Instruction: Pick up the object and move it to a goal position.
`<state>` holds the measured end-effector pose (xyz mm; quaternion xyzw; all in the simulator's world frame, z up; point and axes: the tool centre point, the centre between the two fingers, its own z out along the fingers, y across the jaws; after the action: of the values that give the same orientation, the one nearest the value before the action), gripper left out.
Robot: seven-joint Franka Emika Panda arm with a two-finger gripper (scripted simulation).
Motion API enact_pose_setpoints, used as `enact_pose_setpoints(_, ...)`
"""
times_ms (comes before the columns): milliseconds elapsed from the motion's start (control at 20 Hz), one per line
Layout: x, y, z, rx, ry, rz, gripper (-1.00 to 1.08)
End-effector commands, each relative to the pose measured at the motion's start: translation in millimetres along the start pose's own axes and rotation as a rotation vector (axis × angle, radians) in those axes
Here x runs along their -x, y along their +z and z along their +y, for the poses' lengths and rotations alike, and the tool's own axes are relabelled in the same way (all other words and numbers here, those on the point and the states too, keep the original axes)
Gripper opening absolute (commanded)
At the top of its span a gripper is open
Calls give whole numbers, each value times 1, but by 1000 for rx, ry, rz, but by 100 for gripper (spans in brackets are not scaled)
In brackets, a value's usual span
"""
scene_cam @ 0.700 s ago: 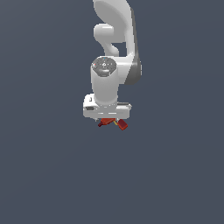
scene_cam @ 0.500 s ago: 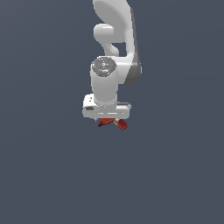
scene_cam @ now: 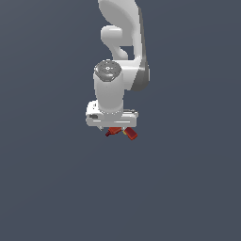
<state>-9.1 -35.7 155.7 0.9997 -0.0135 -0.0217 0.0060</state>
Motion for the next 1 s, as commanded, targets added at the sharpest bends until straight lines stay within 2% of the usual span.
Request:
enact_pose_setpoints(0,1,2,0,-10,9,-3,108)
enact_pose_setpoints(400,13,17,-1,-88,87,-23,108)
enact_pose_setpoints(950,41,50,-2,-278,307,-70,108)
